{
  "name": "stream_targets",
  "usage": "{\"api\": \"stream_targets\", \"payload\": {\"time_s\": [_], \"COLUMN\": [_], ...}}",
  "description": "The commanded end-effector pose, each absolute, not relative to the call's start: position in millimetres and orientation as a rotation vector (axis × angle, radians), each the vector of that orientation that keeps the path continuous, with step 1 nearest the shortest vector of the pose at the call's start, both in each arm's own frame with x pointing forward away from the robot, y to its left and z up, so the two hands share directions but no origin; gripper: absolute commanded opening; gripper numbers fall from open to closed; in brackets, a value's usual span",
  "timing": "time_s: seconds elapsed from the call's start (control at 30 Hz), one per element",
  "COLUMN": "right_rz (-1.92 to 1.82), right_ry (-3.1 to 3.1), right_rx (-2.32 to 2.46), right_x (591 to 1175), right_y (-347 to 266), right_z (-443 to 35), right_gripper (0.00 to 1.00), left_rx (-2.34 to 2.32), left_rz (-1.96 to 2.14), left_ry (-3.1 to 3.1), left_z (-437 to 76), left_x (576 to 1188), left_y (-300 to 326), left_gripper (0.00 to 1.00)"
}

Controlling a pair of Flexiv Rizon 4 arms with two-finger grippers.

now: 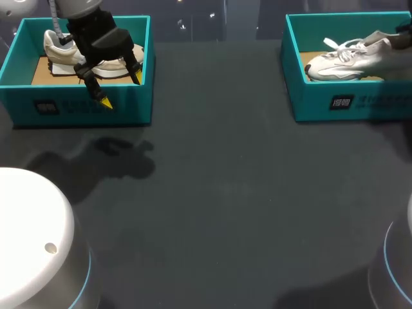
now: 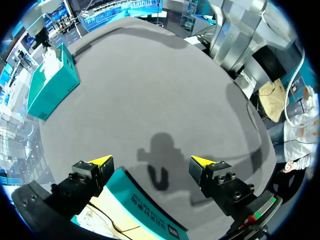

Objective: Take the shoe out of the shoebox, open the shoe tongue, remove and reinsert the insole, then place the shoe into the shoebox

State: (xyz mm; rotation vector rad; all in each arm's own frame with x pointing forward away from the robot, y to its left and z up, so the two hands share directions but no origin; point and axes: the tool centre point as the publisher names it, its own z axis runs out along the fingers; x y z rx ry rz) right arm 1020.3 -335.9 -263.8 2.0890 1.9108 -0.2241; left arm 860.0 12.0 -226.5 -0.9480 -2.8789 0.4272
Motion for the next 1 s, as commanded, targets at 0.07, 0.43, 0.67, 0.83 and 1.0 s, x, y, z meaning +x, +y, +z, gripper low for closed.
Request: {"api": "stream_targets", "payload": {"time_s": [0.07,0.43,0.67,0.83,1.0], "right_rz": [-0.214,-0.198,-0.196,-0.206,-0.205], "right_ry": [1.913,1.923,1.924,1.917,1.911], "right_rx": [2.085,2.072,2.068,2.082,2.102], "right_x": [1017,1015,1013,1013,1015], "right_y": [-332,-324,-319,-321,-325], "right_z": [-269,-277,-284,-289,-291], "right_gripper": [0.00,0.00,0.00,0.00,0.00], "left_rx": [-0.949,-0.949,-0.949,-0.949,-0.949], "left_rz": [0.424,0.424,0.424,0.424,0.424], "left_ry": [-2.879,-2.879,-2.879,-2.879,-2.879], "left_z": [-226,-226,-226,-226,-226], "left_x": [860,860,860,860,860], "left_y": [12,12,12,12,12], "left_gripper": [1.00,1.00,1.00,1.00,1.00]}}
